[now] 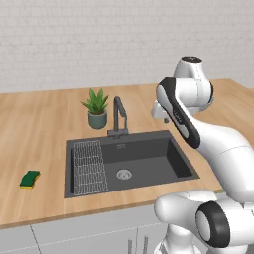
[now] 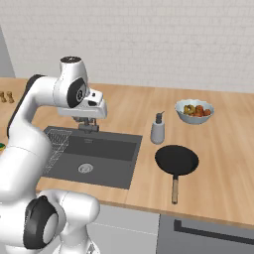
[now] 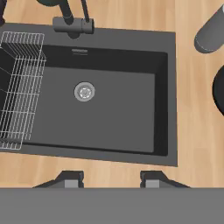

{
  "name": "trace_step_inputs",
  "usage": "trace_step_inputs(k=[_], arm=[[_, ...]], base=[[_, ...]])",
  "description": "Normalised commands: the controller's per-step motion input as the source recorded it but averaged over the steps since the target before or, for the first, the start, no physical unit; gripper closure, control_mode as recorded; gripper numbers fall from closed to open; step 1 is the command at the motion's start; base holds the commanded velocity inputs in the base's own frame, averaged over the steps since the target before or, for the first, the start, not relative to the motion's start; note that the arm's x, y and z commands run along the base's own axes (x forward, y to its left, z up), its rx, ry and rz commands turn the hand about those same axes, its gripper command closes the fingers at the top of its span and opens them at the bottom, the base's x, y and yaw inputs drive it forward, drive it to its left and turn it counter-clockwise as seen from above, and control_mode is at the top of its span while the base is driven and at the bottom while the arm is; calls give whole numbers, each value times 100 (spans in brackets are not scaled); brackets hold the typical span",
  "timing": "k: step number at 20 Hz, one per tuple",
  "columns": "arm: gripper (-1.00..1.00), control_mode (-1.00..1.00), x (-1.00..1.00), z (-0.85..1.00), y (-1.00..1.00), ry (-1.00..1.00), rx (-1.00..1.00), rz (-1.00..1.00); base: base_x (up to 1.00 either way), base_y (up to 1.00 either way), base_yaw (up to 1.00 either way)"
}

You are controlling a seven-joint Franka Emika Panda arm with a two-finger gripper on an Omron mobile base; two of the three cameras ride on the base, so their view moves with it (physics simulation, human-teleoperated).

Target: Pick the pan and sponge and place them into the sink. Then turn on the water.

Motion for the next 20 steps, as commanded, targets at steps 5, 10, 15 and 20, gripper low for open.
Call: trace_step_inputs(k=[5,10,15,20], arm=[[-100,-100,-2,-5,46,0,0,0],[-100,-100,-5,-15,100,3,-5,0],[-100,-100,0,-14,100,6,-5,-6],[-100,-100,0,-19,100,11,-6,-9]], base=[[0,0,0],[0,0,0],[0,0,0],[0,0,0]])
